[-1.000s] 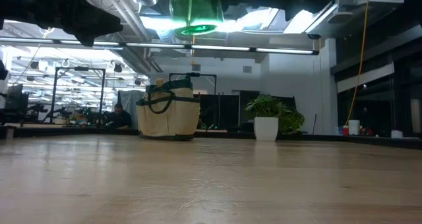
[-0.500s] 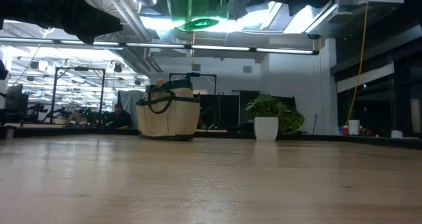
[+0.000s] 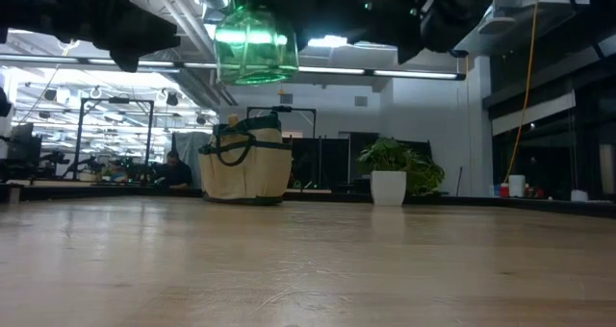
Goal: Pick & Place Garden tools in Gardening bag
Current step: Put the green spray bottle into the gardening bag
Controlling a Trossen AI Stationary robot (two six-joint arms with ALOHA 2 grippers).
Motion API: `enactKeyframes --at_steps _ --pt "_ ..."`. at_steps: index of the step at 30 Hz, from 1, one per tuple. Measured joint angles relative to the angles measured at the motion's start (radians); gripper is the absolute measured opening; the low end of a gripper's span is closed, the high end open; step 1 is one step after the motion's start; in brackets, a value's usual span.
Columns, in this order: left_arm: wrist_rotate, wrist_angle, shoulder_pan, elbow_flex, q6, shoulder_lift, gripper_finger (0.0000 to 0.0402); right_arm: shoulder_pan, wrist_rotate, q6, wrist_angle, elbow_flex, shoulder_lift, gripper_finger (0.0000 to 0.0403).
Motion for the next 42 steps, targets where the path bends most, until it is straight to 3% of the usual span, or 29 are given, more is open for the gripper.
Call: enactKeyframes --at_steps 5,14,20,27,33,42 --pt "0.107 0.055 0.0 0.0 0.017 0.089 0.0136 -0.013 -0.078 0.041 -0.003 0.0 0.018 0.0152" --pt "0.26 0.395 0.0 0.005 0.123 0.385 0.0161 -0.011 -0.16 0.057 -0.023 0.0 0.024 0.0152" --pt "0.263 0.455 0.0 0.044 0.145 0.501 0.0196 -0.011 -0.273 0.062 -0.023 0.0 0.023 0.0152" --pt "0.269 0.517 0.0 0.072 0.154 0.592 0.0231 -0.011 -0.314 0.06 -0.021 0.0 0.023 0.0152" --pt "0.323 0.616 0.0 0.072 0.198 0.65 0.0234 -0.01 -0.316 0.077 -0.018 0.0 0.023 0.0152" --pt "0.324 0.666 0.0 0.072 0.192 0.692 0.0225 -0.011 -0.316 0.113 -0.008 0.0 0.023 0.0152"
